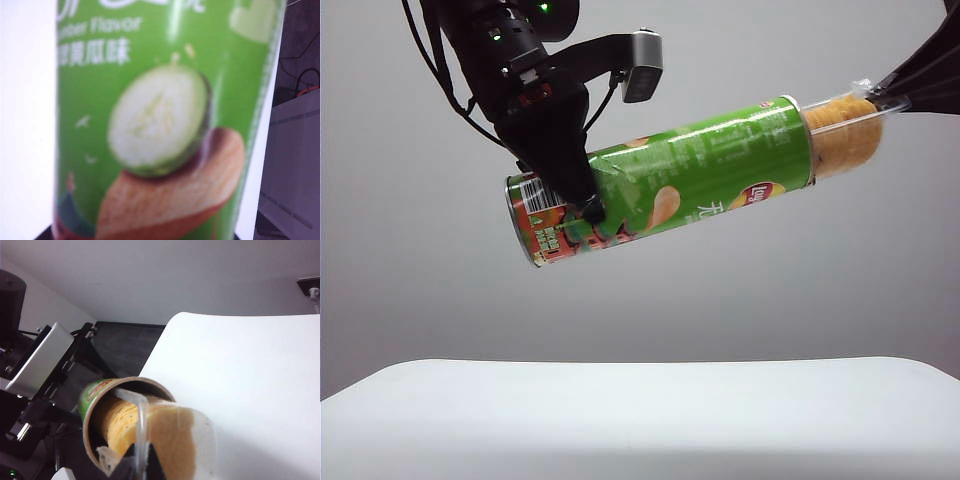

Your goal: Pick up the green tub of chips from the desk, pull out the transparent container with the chips inside partially, and then place the chips back on the desk.

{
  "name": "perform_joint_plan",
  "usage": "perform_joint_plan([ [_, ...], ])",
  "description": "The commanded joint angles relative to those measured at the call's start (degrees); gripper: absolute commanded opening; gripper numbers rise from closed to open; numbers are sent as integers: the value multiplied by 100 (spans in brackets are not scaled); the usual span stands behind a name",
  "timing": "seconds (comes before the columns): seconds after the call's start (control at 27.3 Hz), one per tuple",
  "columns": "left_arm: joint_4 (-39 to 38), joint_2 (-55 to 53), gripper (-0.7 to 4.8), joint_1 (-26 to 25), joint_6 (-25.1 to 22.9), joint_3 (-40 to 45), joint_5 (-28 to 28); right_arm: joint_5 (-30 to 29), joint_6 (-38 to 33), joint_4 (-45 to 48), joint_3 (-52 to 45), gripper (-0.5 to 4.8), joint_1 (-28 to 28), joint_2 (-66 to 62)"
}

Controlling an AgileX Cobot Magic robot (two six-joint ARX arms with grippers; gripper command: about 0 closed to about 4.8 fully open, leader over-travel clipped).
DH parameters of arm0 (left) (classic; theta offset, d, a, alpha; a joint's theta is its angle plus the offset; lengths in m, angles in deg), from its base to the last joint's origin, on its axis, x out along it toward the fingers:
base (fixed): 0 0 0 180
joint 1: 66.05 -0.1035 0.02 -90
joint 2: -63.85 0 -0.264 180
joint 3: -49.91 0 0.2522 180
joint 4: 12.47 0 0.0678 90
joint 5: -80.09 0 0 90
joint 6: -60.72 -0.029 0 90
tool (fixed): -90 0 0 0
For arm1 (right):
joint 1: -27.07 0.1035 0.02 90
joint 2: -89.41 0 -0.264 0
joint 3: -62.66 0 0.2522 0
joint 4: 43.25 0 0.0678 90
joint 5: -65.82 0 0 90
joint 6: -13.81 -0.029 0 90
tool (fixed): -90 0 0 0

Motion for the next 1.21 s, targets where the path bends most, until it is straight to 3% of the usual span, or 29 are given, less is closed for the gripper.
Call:
perform_joint_plan([
  [0.04, 452, 61, 267, 57, 94, -48, 411, -50, 31, -68, 9, -8, 39, 7],
  [0.4, 595, 59, 266, 170, 101, -48, 531, -72, 33, -81, 9, -7, 37, 7],
  [0.48, 586, 59, 266, 170, 103, -48, 527, -68, 35, -44, 9, 109, 35, 7],
  [0.51, 573, 59, 266, 160, 116, -46, 525, -70, 35, -11, 9, 243, 35, 7],
  [0.55, 564, 59, 266, 160, 116, -46, 507, -74, 35, -11, 9, 300, 35, 7],
  [0.59, 553, 59, 266, 155, 116, -46, 496, -72, 35, -11, 9, 320, 33, 7],
  [0.77, 525, 50, 263, 155, 118, -28, 138, -262, 31, 127, 11, 339, 26, 46],
  [0.91, 208, -131, 263, 114, 107, 0, -798, -264, 35, 133, 11, 338, -28, 120],
  [1.21, 166, -625, 263, -267, 201, 505, -713, -372, 33, 94, 11, 338, -251, 166],
])
